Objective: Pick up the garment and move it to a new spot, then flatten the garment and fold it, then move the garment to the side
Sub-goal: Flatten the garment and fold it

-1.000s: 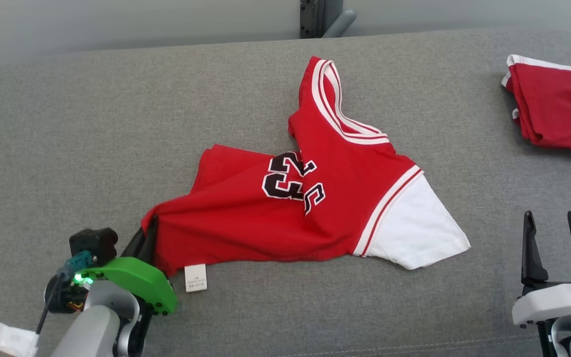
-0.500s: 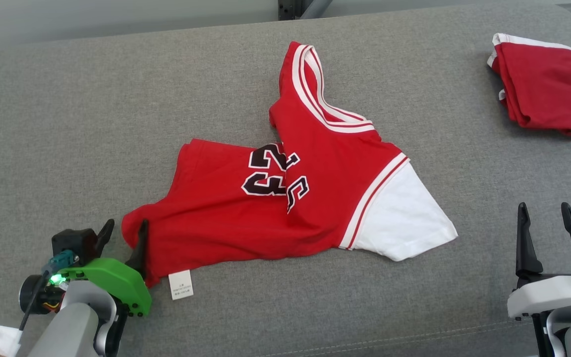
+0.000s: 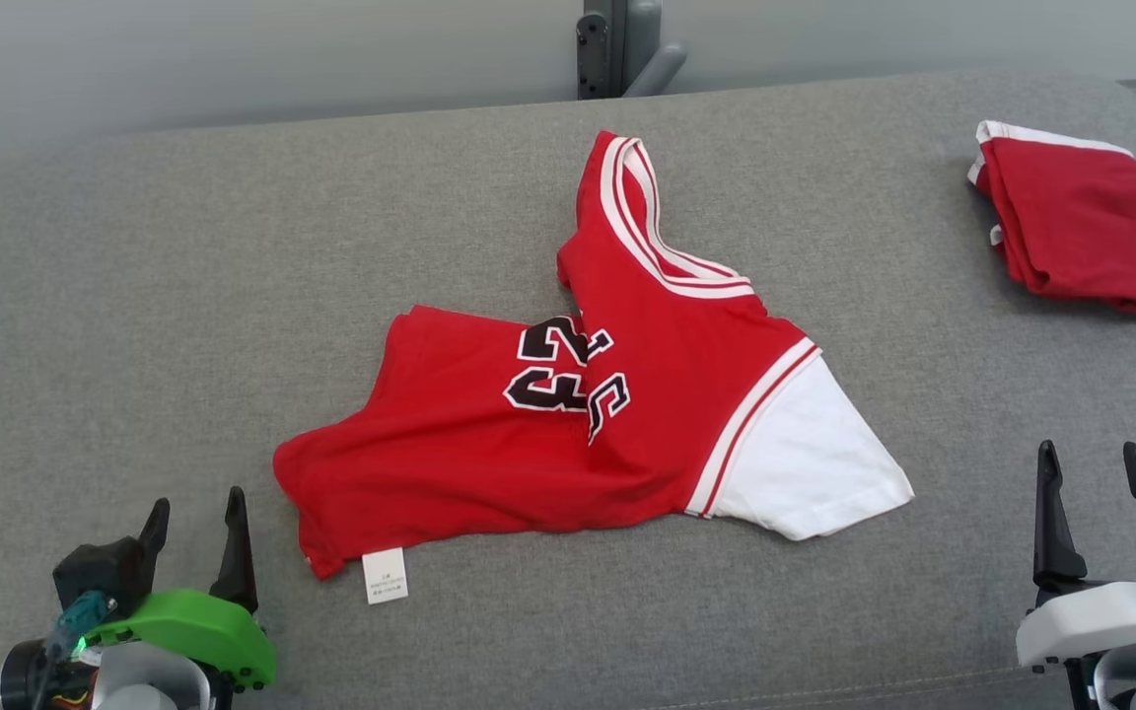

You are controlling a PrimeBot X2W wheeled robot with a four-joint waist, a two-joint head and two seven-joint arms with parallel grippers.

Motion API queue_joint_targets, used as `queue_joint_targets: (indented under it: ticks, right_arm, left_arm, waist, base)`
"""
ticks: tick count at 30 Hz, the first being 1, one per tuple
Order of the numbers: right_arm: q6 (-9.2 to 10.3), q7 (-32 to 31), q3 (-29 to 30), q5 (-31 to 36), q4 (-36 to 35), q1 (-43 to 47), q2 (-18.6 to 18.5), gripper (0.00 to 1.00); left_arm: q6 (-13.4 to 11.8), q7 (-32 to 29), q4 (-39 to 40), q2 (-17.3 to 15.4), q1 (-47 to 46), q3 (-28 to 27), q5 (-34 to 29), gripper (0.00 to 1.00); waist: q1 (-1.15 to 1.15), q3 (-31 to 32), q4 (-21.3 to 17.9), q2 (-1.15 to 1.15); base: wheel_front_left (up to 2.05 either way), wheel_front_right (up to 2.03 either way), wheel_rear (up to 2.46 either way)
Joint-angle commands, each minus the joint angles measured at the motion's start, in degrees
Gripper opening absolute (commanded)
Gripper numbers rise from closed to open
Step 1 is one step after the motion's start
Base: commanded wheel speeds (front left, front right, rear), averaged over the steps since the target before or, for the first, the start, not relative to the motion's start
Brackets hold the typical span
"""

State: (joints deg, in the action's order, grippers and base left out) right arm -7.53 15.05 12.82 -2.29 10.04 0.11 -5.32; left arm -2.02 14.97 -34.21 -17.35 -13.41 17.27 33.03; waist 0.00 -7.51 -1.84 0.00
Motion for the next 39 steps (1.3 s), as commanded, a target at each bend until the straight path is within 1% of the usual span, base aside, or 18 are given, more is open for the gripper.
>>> queue_joint_targets:
  ticks: [1, 7, 10, 12, 15, 21, 25, 26, 39]
  right_arm:
    - [0.09, 0.2, 0.3, 0.5, 0.0, 0.9, 0.0, 1.0]
    - [0.09, 0.2, -0.1, 0.7, -0.2, 2.3, 0.6, 1.0]
    - [0.09, 0.2, -0.4, 1.3, -0.8, 3.1, 0.7, 1.0]
    - [0.09, 0.2, -0.2, 1.6, -1.2, 3.5, 0.8, 1.0]
    - [0.09, 0.2, 0.0, 1.8, -1.5, 4.0, 0.9, 1.0]
    - [0.09, 0.2, 0.1, 1.9, -1.8, 4.8, 1.2, 1.0]
    - [0.09, 0.2, -0.1, 1.9, -1.9, 5.2, 1.5, 1.0]
    - [0.09, 0.2, -0.1, 1.9, -1.9, 5.2, 1.5, 1.0]
    - [0.09, 0.2, -0.9, 2.4, -0.7, 5.2, 1.7, 1.0]
  left_arm:
    - [-1.2, 0.2, 2.3, -0.2, 1.7, -0.9, -1.0, 1.0]
    - [-6.1, 0.2, 14.0, 1.7, 11.8, -4.0, -4.1, 1.0]
    - [-7.2, 0.2, 19.4, 2.9, 17.0, -5.4, -5.5, 1.0]
    - [-6.5, 0.2, 22.5, 3.0, 19.5, -6.1, -6.8, 1.0]
    - [-5.0, 0.2, 25.3, 3.6, 22.7, -6.9, -8.5, 1.0]
    - [-3.2, 0.2, 28.0, 5.9, 27.0, -10.5, -11.3, 1.0]
    - [-1.9, 0.2, 28.7, 7.6, 27.9, -11.8, -13.0, 1.0]
    - [-1.9, 0.2, 28.7, 7.6, 27.9, -11.8, -13.0, 1.0]
    - [2.5, 0.2, 28.5, 10.4, 26.7, -13.3, -17.4, 1.0]
  waist:
    - [0.0, 2.1, 1.5, 0.0]
    - [0.0, 5.4, 3.0, 0.0]
    - [0.0, 7.0, 3.6, 0.0]
    - [0.0, 7.7, 4.1, 0.0]
    - [0.0, 8.6, 4.6, 0.0]
    - [0.0, 10.0, 4.9, 0.0]
    - [0.0, 10.0, 4.7, 0.0]
    - [0.0, 10.0, 4.7, 0.0]
    - [0.0, 10.0, 3.7, 0.0]
  base:
    - [0.0, 0.0, 0.0]
    - [0.0, 0.0, 0.0]
    - [0.0, 0.0, 0.0]
    - [0.0, 0.0, 0.0]
    - [0.0, 0.0, 0.0]
    - [0.0, 0.0, 0.0]
    - [0.0, 0.0, 0.0]
    - [0.0, 0.0, 0.0]
    - [0.0, 0.0, 0.0]
